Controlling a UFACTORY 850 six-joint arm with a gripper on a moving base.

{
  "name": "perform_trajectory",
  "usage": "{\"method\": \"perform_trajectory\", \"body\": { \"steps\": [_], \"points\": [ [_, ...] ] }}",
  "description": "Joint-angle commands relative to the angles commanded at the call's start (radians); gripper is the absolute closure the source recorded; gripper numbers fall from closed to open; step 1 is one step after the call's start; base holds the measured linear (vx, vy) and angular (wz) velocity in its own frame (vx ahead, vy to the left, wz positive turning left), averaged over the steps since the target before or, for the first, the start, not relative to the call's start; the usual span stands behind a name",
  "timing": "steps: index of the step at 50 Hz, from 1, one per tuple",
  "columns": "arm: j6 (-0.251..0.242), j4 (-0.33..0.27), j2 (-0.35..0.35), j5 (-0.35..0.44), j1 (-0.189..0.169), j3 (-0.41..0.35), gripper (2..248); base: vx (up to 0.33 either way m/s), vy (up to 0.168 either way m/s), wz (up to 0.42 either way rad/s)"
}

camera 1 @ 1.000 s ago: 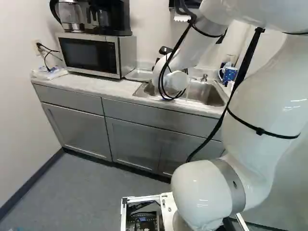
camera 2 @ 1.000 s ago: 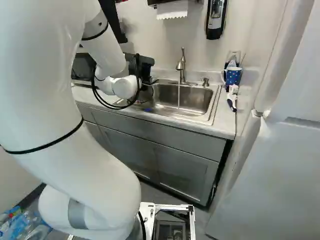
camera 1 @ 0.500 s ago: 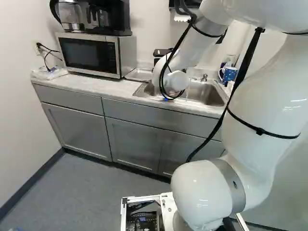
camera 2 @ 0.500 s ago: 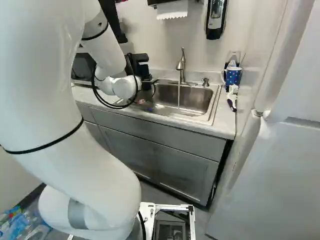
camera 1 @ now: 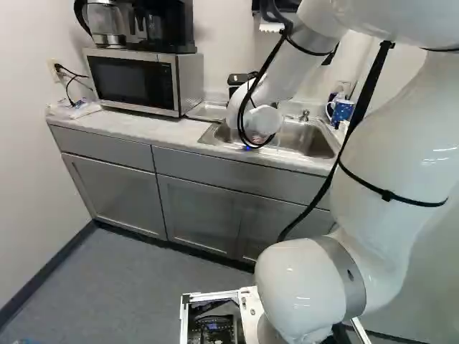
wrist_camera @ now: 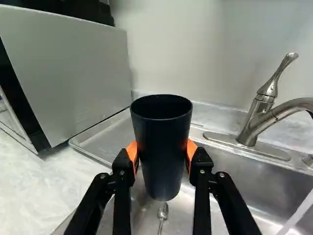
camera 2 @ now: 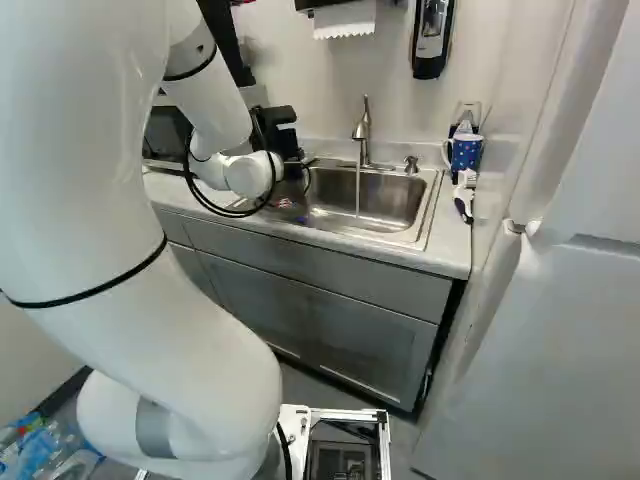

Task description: Rinse the cup and place it in the tray

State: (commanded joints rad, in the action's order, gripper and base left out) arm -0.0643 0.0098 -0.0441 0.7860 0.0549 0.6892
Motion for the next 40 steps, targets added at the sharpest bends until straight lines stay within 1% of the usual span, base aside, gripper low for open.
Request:
{"method": "perform_trajectory", "body": {
  "steps": [21, 24, 27, 40],
  "points": [
    [0.000, 0.000, 0.000, 0.000, 0.000, 0.000, 134, 0.000, 0.000, 0.000],
    [0.011, 0.000, 0.000, 0.000, 0.000, 0.000, 134, 0.000, 0.000, 0.000],
    [0.032, 0.000, 0.000, 0.000, 0.000, 0.000, 134, 0.000, 0.000, 0.000],
    [0.032, 0.000, 0.000, 0.000, 0.000, 0.000, 134, 0.000, 0.000, 0.000]
  ]
}}
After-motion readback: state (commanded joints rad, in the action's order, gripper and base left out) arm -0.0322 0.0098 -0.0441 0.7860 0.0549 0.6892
